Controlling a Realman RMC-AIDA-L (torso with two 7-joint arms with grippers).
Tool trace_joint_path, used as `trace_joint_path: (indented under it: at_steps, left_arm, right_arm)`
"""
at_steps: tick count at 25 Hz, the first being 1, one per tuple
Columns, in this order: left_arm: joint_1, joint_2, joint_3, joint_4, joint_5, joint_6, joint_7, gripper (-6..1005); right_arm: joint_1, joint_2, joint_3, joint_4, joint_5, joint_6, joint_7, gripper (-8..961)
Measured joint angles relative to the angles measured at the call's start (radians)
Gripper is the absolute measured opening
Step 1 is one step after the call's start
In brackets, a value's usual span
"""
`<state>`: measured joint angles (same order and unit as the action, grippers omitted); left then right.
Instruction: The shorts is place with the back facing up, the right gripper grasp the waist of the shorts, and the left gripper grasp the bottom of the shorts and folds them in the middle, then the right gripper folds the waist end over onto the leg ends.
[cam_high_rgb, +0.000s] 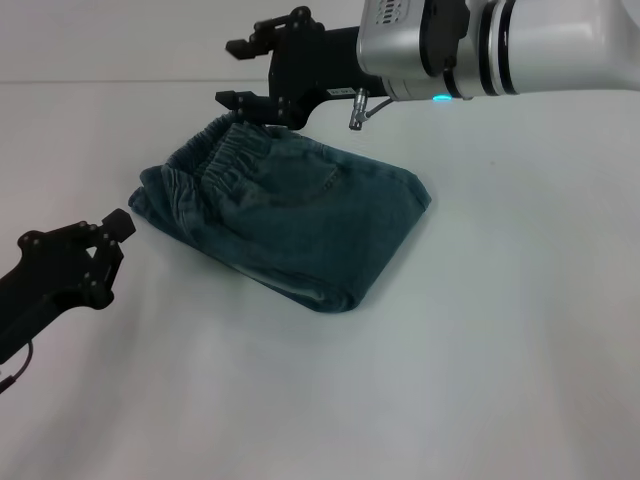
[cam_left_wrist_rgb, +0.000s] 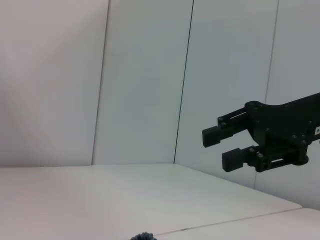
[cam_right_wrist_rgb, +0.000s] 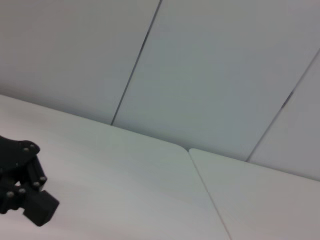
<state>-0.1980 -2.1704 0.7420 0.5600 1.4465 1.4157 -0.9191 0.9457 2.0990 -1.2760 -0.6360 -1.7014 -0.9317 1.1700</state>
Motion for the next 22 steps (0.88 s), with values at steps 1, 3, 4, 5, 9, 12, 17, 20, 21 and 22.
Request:
trace_joint_path:
  at_steps: [1,3,4,5,9,12,17,20,21,22]
  left_arm:
    - [0.000,0.002,-0.003,-0.001,0.000,0.000,0.000,21]
    - [-0.001,0.004,-0.004,0.000,0.000,0.000,-0.002,23]
    - [-0.002,0.005,-0.004,0.002,0.000,0.001,-0.003,25]
    - [-0.003,0.006,-0.004,0.006,0.002,0.006,-0.004,26]
    - [-0.009,0.016,-0.013,0.038,0.045,0.060,-0.023,31]
    - [-0.019,0.024,-0.026,0.084,0.102,0.090,-0.101,35]
    - [-0.050,0.046,-0.055,0.132,0.202,0.108,-0.207,104]
    - [-0.064,0.056,-0.069,0.145,0.252,0.110,-0.248,201]
    - [-0.070,0.060,-0.079,0.152,0.283,0.115,-0.265,233]
    - [-0.075,0.063,-0.089,0.157,0.307,0.122,-0.274,277]
  right_arm:
    - [-0.004,0.000,0.001,0.000,0.005,0.000,0.000,306]
    - [-0.033,-0.004,0.006,-0.005,0.029,-0.011,0.006,382]
    - [-0.040,-0.005,0.007,-0.008,0.035,-0.015,0.008,505]
    - [-0.061,-0.007,0.008,-0.019,0.052,-0.032,0.013,627]
    - [-0.200,-0.010,0.020,-0.113,0.095,-0.131,0.066,759]
    - [-0.331,-0.005,0.021,-0.197,0.121,-0.195,0.099,845]
    - [-0.513,-0.006,0.020,-0.222,0.188,-0.328,0.079,925]
    - [-0.597,-0.005,0.021,-0.224,0.205,-0.380,0.051,926]
    - [-0.620,-0.004,0.021,-0.223,0.207,-0.392,0.038,927]
    - [-0.640,-0.003,0.021,-0.216,0.210,-0.403,0.023,927]
